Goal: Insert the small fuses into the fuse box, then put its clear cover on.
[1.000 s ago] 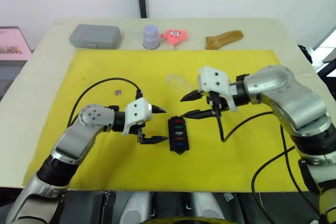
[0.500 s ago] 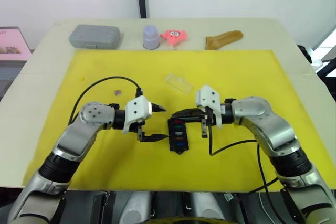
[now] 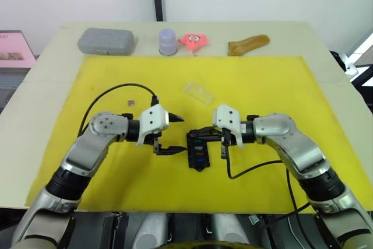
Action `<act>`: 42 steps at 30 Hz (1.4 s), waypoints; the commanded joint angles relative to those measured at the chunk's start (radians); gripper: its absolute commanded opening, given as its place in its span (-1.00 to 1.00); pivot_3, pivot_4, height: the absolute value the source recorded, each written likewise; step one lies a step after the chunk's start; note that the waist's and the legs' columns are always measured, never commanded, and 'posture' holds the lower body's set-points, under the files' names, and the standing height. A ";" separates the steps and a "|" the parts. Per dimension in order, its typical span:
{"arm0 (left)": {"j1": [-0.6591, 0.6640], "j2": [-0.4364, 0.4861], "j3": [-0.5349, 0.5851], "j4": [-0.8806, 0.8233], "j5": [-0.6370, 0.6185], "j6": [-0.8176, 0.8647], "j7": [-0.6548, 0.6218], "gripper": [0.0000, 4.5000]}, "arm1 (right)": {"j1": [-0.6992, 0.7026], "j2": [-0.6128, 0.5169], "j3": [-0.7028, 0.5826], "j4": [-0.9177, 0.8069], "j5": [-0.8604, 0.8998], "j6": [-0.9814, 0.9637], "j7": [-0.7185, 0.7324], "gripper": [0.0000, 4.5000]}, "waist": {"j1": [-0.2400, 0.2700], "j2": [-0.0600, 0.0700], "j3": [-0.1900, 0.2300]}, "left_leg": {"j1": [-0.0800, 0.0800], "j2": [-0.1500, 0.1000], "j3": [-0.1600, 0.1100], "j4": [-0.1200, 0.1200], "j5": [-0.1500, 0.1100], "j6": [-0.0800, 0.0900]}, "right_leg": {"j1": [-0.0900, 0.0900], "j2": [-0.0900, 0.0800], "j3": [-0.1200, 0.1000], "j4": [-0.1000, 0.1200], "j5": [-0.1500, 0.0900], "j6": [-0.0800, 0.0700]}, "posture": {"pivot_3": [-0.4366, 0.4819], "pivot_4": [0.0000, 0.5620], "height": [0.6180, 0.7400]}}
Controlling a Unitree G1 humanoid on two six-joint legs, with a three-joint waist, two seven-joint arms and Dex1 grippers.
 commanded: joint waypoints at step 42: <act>-0.144 0.157 0.877 0.640 -0.680 1.225 0.449 1.00 | -0.105 -0.113 -0.359 -0.182 0.397 0.315 -0.187 0.97 | -0.003 0.000 0.000 | 0.000 0.000 0.000 0.000 0.000 -0.001 | -0.002 0.000 0.000 0.002 0.000 0.000 | -0.05 -0.47 1.00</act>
